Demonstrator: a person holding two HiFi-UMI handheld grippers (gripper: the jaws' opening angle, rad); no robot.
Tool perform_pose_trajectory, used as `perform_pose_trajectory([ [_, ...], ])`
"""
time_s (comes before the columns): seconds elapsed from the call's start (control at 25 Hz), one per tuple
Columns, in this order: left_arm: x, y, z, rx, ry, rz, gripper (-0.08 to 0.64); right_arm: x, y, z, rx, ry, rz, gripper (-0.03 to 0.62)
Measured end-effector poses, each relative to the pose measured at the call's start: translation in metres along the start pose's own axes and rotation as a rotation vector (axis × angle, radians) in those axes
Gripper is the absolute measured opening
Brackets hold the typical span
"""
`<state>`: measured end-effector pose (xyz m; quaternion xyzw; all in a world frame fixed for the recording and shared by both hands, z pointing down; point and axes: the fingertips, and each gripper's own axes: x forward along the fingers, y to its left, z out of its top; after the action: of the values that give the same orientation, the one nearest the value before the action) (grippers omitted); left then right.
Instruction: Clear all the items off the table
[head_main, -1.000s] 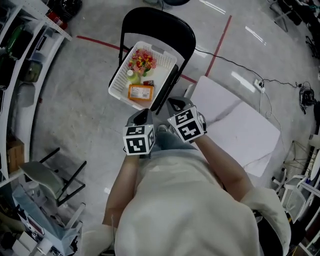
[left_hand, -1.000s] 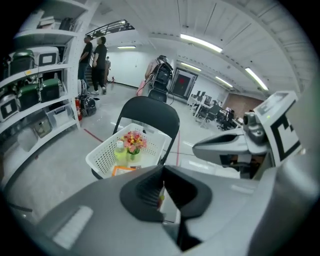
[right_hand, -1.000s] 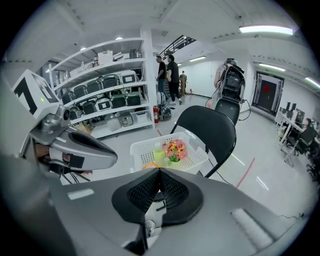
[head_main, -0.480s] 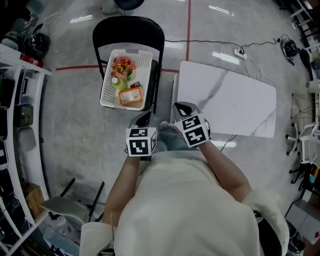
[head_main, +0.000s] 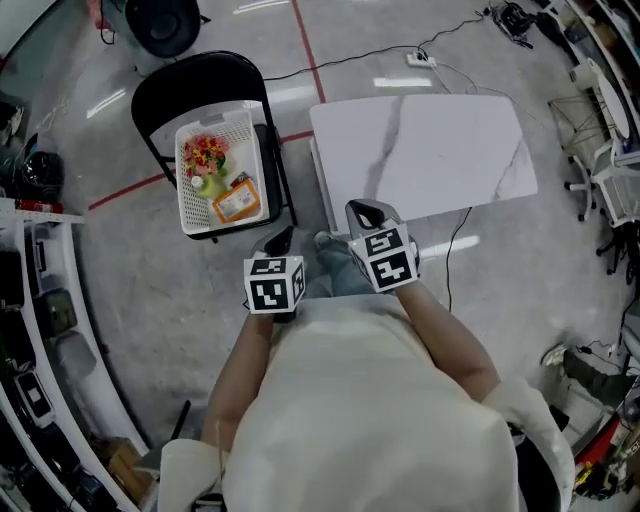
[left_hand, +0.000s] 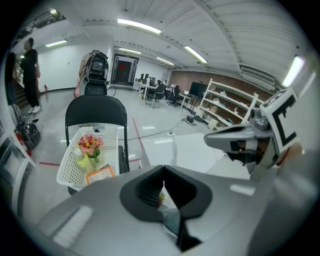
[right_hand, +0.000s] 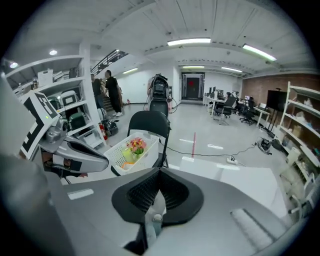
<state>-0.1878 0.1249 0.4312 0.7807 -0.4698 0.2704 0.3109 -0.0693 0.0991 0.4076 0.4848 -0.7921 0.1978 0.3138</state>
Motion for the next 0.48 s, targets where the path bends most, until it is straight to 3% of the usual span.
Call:
perform_pose_trajectory([
  [0.2,-0.006,-0.022,-0.003,0.084,0.013,-0.068,0.008,-0.033,-0.007,-0.025,0.084,-0.004,-0.095,-0.002],
  [0.48,-0.019,-0.063,-0.021,0.139,0.032,-0.134,0.008,-0.079,-0.010,-0.061,0.146,0.004,-0.164,-0.002],
])
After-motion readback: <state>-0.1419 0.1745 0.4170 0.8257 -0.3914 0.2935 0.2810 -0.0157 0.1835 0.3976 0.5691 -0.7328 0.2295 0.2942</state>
